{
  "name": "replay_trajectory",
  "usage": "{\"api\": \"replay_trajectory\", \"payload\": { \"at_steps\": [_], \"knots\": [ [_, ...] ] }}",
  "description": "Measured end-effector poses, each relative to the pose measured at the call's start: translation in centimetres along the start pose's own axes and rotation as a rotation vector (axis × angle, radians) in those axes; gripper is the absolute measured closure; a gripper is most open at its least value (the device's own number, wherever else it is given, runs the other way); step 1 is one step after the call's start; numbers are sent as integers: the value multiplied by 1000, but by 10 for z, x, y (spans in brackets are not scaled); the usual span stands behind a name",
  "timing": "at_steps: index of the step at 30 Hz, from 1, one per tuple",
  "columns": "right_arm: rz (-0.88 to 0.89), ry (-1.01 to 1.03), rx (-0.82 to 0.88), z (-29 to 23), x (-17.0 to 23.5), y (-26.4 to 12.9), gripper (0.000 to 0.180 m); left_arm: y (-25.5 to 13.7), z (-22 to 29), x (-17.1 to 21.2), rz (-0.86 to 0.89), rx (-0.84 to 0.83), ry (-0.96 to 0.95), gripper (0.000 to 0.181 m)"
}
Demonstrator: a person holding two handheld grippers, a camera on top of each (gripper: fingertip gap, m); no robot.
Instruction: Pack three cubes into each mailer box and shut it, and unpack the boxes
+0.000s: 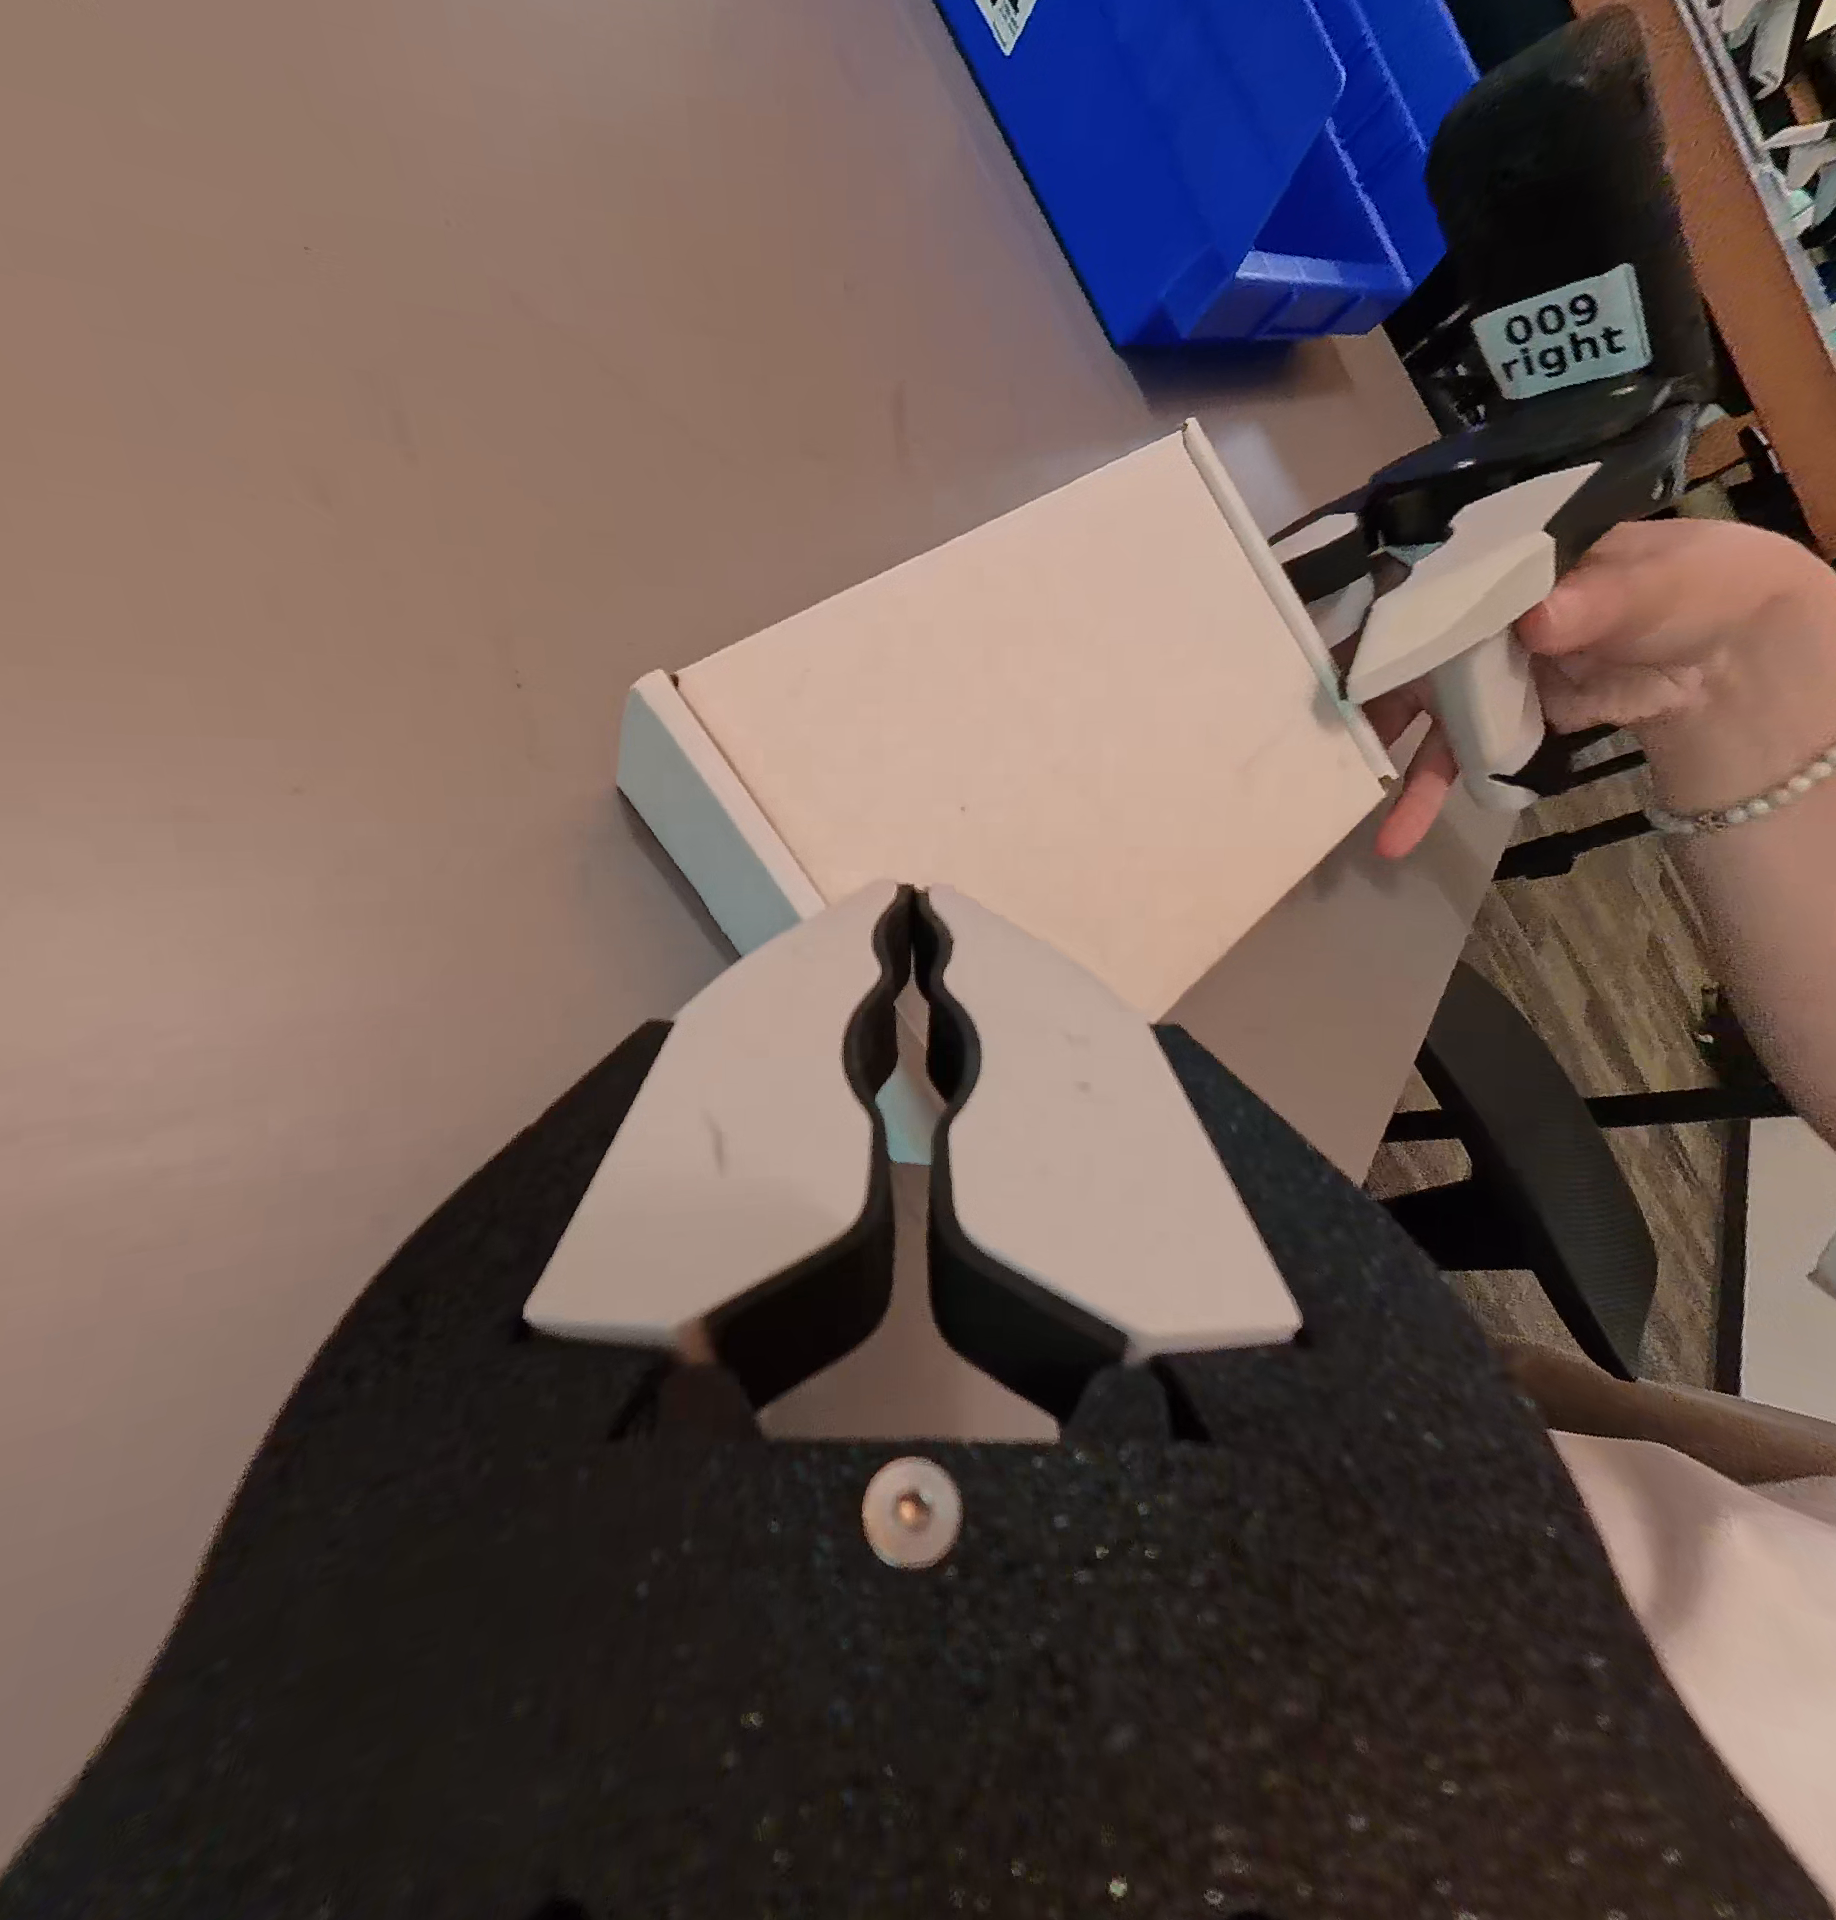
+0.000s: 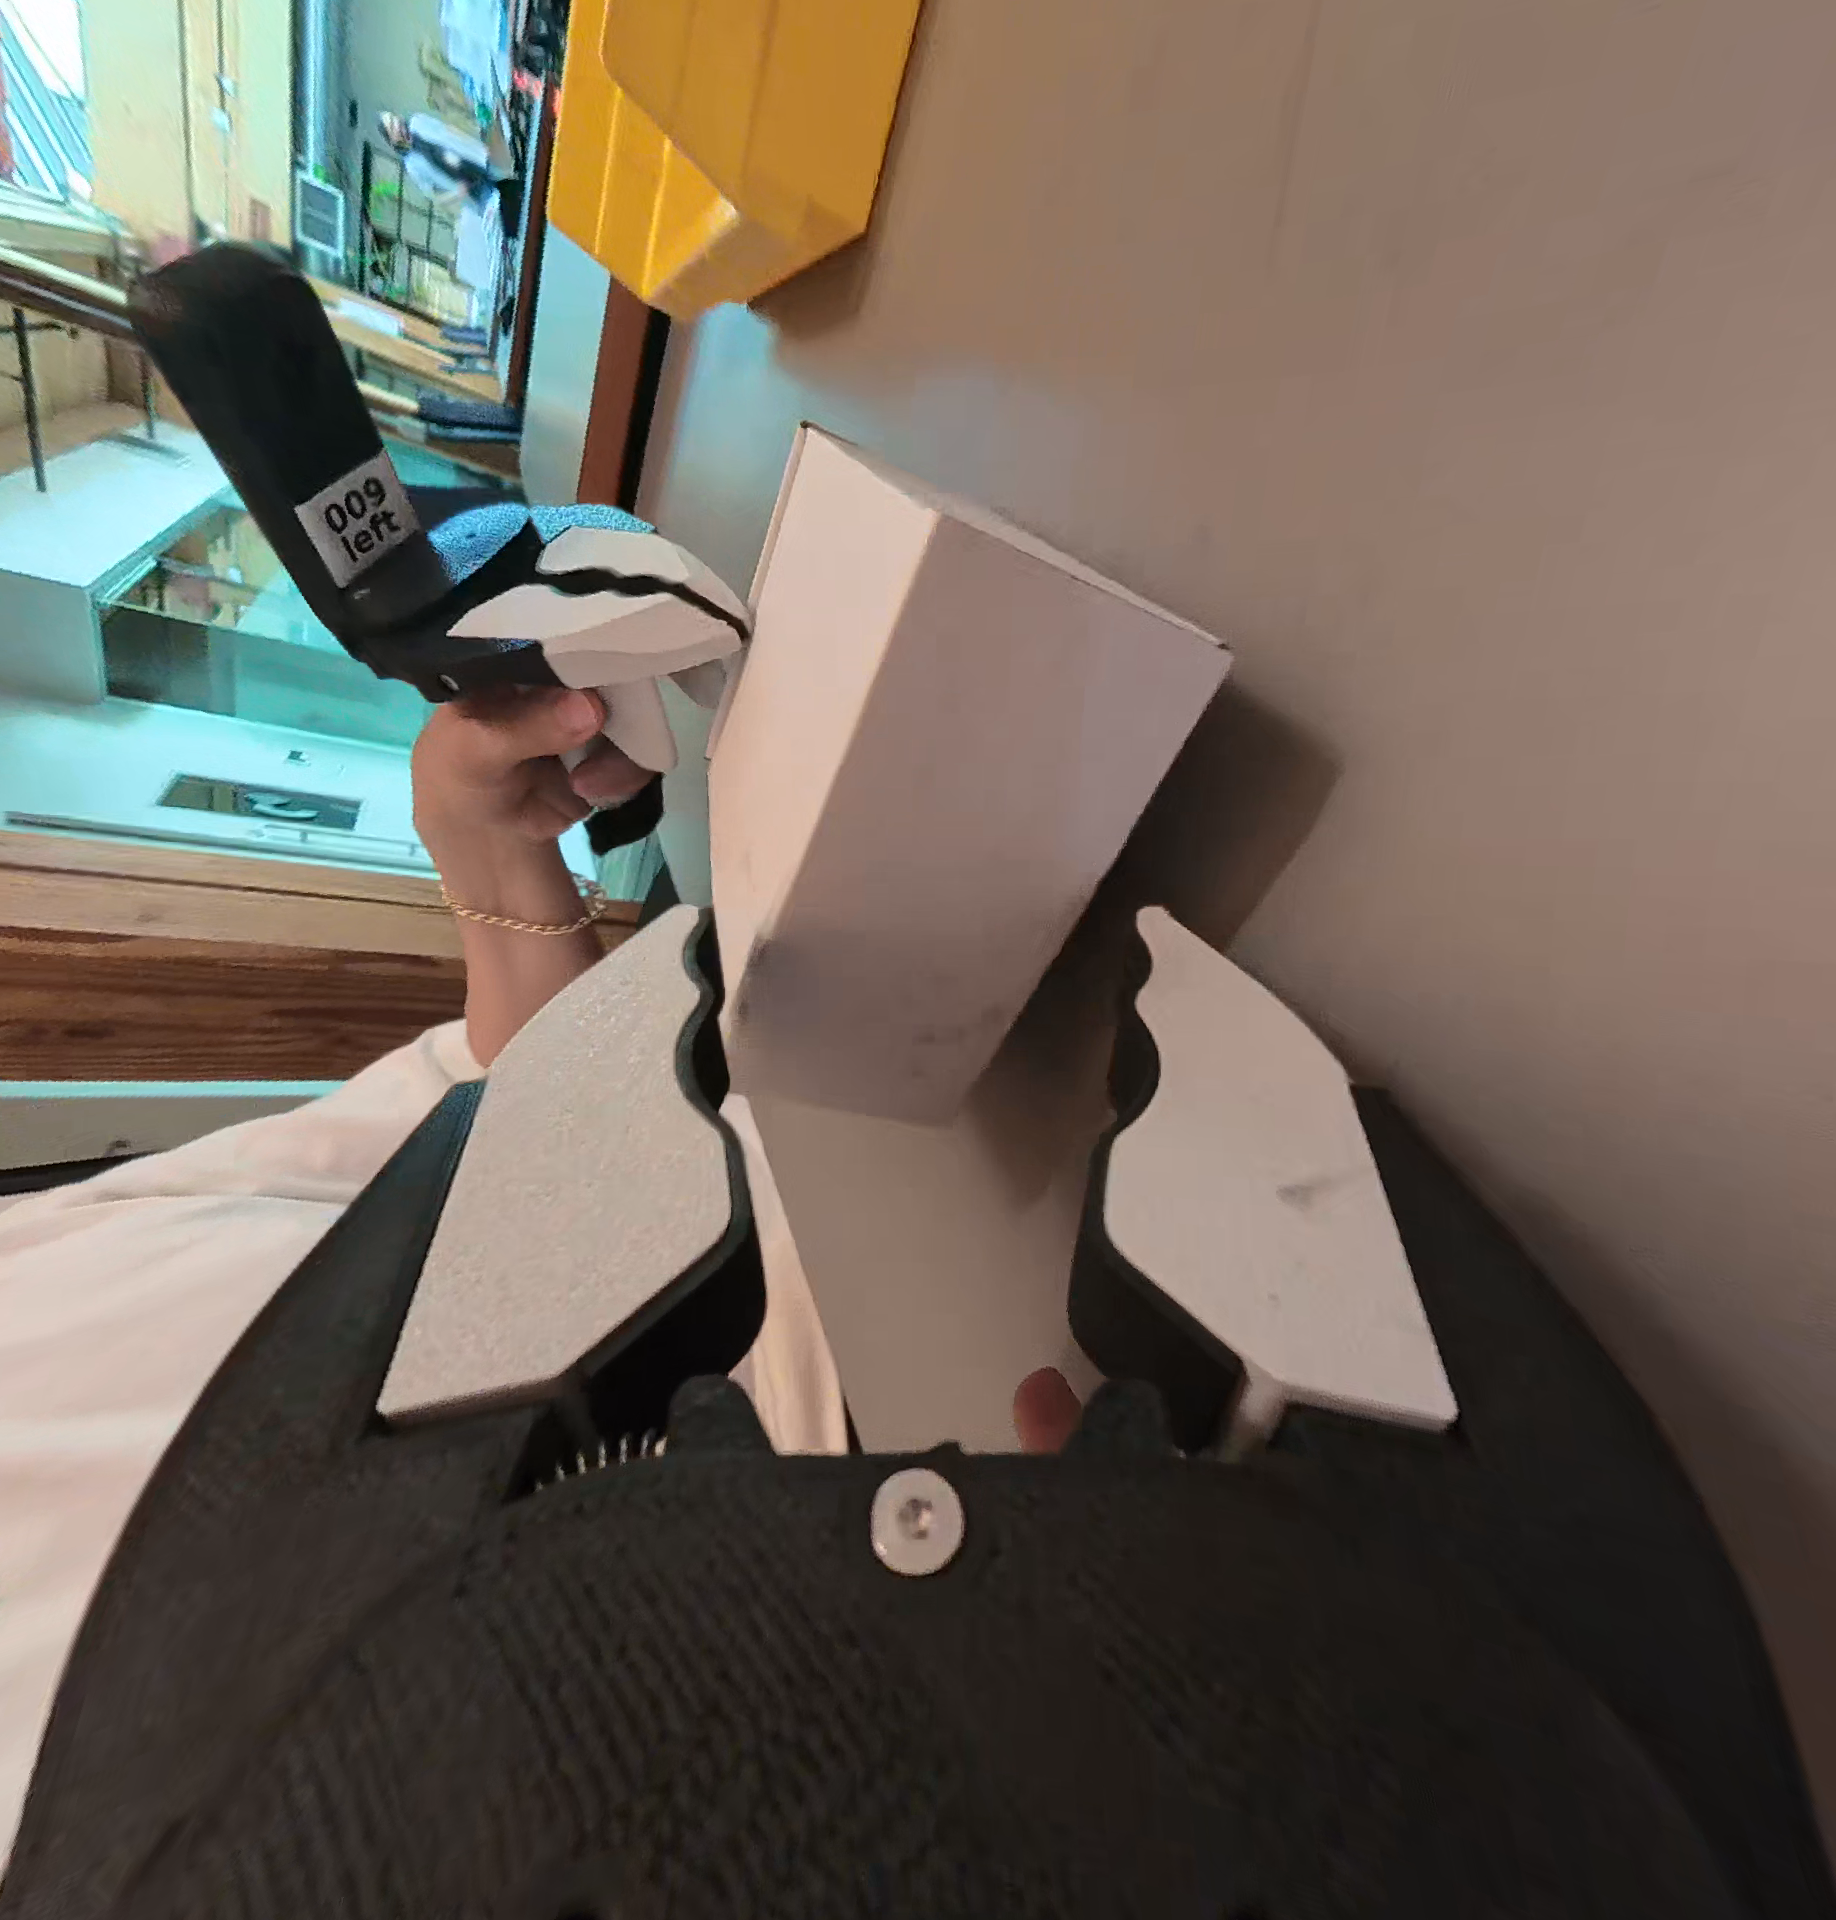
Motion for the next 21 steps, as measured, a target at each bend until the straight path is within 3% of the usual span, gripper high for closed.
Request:
{"api": "replay_trajectory", "payload": {
  "at_steps": [1, 7, 12, 16, 19, 21],
  "knots": [
    [-19, 15, -8, 0, -2, 4, 107, 0, 0, 0, 5, 2, 1, 181],
    [-56, 65, -14, 9, -10, 29, 108, -2, -4, 4, 48, 3, 19, 181],
    [-86, 131, -83, 18, -8, 34, 112, -13, -2, 10, 206, 71, 231, 180],
    [-87, 174, -210, 17, -7, 31, 112, -60, 13, 2, 558, 118, 560, 124],
    [-71, 192, -305, 13, -11, 26, 113, -72, 15, 11, 516, -33, 891, 89],
    [-82, 189, -326, 11, -12, 23, 113, -74, 19, 19, 500, -152, 1102, 78]
  ]
}}
Point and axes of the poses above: each gripper's, where its closed fingertips meet, y out along the fingers, x out of its underside, z = x × y across the jaws, the point moved 9 cm from there along -y, back along the fingers, and after that the axes turned 9 degrees about -x, right-handed, at the moved point
